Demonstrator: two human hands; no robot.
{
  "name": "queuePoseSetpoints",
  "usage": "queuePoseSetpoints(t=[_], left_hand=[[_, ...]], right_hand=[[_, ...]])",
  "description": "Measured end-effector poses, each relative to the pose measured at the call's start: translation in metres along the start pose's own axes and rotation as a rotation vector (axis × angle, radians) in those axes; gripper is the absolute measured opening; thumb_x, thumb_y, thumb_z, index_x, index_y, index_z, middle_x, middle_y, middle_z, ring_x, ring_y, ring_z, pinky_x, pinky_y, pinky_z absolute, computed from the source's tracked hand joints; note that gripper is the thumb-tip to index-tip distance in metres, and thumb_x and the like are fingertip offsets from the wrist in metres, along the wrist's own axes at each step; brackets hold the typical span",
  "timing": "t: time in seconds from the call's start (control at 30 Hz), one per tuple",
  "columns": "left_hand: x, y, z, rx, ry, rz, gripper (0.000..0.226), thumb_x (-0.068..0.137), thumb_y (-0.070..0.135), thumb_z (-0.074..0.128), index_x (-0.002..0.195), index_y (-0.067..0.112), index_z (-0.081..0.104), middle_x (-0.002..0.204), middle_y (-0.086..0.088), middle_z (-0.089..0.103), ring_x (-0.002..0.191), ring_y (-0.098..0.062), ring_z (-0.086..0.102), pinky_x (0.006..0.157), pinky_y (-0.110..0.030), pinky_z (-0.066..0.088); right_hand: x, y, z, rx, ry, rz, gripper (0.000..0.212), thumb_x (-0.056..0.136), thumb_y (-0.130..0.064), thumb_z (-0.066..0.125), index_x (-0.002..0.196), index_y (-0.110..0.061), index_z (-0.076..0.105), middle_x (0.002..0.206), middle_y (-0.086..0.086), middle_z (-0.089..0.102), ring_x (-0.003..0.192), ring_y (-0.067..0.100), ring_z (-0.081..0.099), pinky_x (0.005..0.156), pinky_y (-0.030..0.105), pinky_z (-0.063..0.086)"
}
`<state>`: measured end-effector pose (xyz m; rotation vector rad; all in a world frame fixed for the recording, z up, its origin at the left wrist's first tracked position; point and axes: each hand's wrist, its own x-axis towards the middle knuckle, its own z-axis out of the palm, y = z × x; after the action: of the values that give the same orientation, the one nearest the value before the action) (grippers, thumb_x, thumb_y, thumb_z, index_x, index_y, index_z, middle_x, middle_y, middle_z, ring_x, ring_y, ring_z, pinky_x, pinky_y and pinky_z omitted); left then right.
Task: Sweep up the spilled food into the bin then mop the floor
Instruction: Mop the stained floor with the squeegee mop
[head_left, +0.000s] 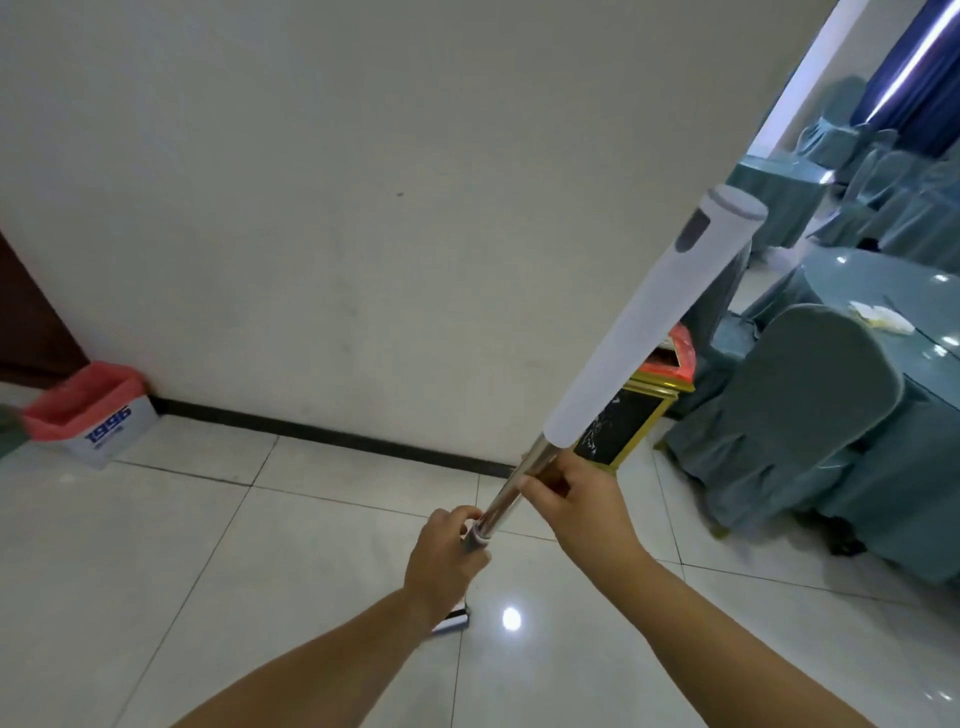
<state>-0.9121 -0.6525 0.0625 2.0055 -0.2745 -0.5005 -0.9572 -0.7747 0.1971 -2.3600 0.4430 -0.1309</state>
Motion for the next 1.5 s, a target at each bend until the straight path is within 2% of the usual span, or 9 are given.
queuePoseSetpoints(t=[0.23,0.4,0.53,0.67,0.77,0.9,1.07,1.3,1.5], left_hand=[[0.094,-0.002,-0.018,-0.021,0.02,-0.072,0.018,0.083,0.019,0.065,0.095,0.028,0.055,0.093,0.006,0.06,0.082,-0.006,0.056,0.066,-0.008,0.039],[0.168,0.008,-0.046,-0.015,-0.011,-0.136,0.013,0.079,0.021,0.063,0.075,0.03,0.055,0.074,0.003,0.064,0.068,-0.013,0.063,0.076,-0.03,0.057],[0.222,0.022,-0.082,0.029,-0.017,-0.192,0.015,0.067,0.02,0.061,0.056,0.027,0.055,0.067,0.003,0.066,0.069,-0.015,0.066,0.077,-0.028,0.053],[0.269,0.03,-0.115,0.071,0.037,-0.196,0.016,0.07,0.017,0.063,0.059,0.028,0.058,0.075,0.005,0.067,0.074,-0.011,0.063,0.077,-0.024,0.049],[0.294,0.029,-0.135,0.082,0.06,-0.189,0.003,0.073,0.016,0.063,0.074,0.016,0.065,0.078,0.0,0.069,0.076,-0.014,0.063,0.076,-0.025,0.048],[0.332,0.021,-0.164,0.119,0.054,-0.185,0.011,0.072,0.022,0.062,0.063,0.028,0.06,0.072,0.006,0.068,0.072,-0.01,0.064,0.076,-0.027,0.051],[0.379,0.011,-0.207,0.137,0.041,-0.147,0.009,0.07,0.022,0.058,0.061,0.025,0.06,0.073,0.0,0.072,0.073,-0.014,0.067,0.079,-0.032,0.053],[0.446,-0.016,-0.284,0.176,-0.027,-0.082,0.01,0.065,0.022,0.059,0.058,0.024,0.052,0.068,0.0,0.063,0.065,-0.018,0.059,0.074,-0.039,0.051],[0.495,-0.035,-0.328,0.107,-0.079,-0.117,0.018,0.071,0.017,0.058,0.057,0.025,0.05,0.065,-0.004,0.061,0.06,-0.015,0.053,0.067,-0.03,0.048]], right_hand=[[0.119,-0.006,0.03,-0.089,-0.129,-0.021,0.021,0.087,-0.042,0.062,0.089,-0.021,0.065,0.069,-0.007,0.06,0.062,0.006,0.058,0.066,0.023,0.053],[0.208,-0.018,0.039,0.036,-0.15,-0.093,0.021,0.086,-0.041,0.063,0.078,-0.022,0.062,0.065,-0.007,0.059,0.063,0.011,0.059,0.068,0.03,0.054],[0.277,-0.04,0.042,-0.035,-0.164,-0.211,0.03,0.086,-0.046,0.061,0.063,-0.033,0.048,0.056,-0.012,0.051,0.055,0.003,0.052,0.059,0.022,0.046],[0.331,-0.065,0.05,-0.049,-0.138,-0.332,0.026,0.087,-0.05,0.056,0.07,-0.031,0.052,0.06,-0.011,0.054,0.063,0.01,0.058,0.062,0.028,0.049],[0.358,-0.077,0.062,-0.088,-0.139,-0.383,0.028,0.088,-0.053,0.052,0.077,-0.028,0.053,0.061,-0.011,0.053,0.066,0.012,0.059,0.061,0.027,0.047],[0.394,-0.091,0.081,-0.15,-0.12,-0.45,0.029,0.09,-0.055,0.049,0.078,-0.028,0.051,0.059,-0.013,0.046,0.064,0.011,0.055,0.054,0.019,0.038],[0.439,-0.116,0.11,-0.171,-0.099,-0.403,0.033,0.09,-0.055,0.048,0.083,-0.024,0.057,0.066,-0.011,0.053,0.067,0.014,0.059,0.059,0.025,0.045],[0.498,-0.17,0.161,-0.22,-0.079,-0.272,0.032,0.09,-0.054,0.048,0.079,-0.025,0.053,0.059,-0.012,0.045,0.063,0.012,0.054,0.053,0.02,0.037],[0.544,-0.199,0.2,-0.218,-0.057,-0.182,0.032,0.091,-0.055,0.048,0.077,-0.026,0.05,0.06,-0.012,0.045,0.063,0.011,0.052,0.05,0.015,0.032]])
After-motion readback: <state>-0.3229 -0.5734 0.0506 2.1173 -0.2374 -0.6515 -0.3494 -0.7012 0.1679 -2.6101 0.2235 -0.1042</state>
